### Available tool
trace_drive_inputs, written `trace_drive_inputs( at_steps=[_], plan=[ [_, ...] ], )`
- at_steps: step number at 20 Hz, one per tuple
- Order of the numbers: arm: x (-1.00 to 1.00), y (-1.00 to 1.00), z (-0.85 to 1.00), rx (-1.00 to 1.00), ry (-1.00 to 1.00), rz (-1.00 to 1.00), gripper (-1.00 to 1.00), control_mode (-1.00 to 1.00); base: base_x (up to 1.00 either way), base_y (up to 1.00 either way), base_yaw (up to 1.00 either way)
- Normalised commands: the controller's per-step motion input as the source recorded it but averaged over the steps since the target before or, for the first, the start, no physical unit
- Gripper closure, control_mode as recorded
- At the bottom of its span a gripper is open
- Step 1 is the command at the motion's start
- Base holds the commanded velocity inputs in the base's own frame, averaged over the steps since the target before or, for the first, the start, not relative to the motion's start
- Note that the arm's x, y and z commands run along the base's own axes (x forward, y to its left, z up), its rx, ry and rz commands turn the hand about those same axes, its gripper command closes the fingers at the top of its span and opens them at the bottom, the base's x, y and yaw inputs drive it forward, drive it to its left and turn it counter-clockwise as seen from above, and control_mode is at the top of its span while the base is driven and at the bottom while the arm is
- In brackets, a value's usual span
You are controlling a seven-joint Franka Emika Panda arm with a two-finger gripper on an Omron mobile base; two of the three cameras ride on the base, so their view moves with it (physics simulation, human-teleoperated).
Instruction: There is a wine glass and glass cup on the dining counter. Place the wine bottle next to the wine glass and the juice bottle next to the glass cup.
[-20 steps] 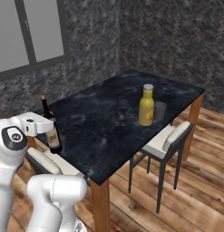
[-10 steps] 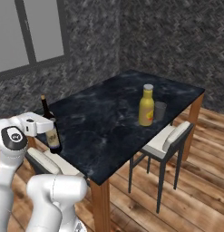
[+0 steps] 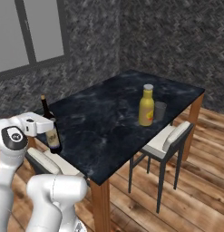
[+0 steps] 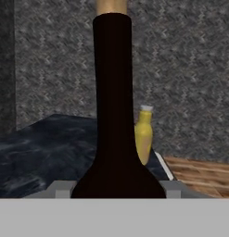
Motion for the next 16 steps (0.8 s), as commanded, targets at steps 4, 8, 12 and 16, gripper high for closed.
trace_drive_inputs(
  at_steps=[4,8,12,16],
  plan=[
    [0.31,0.07,0.00,0.00,0.00,0.00,1.00,-1.00,0.00,0.00,0.00],
    [0.42,0.06,0.00,0.00,0.00,0.00,1.00,-1.00,0.00,0.00,0.00],
    [0.38,0.11,0.00,0.00,0.00,0.00,1.00,-1.00,0.00,0.00,0.00],
    [0.20,0.20,0.00,0.00,0.00,0.00,1.00,-1.00,0.00,0.00,0.00]
  ],
)
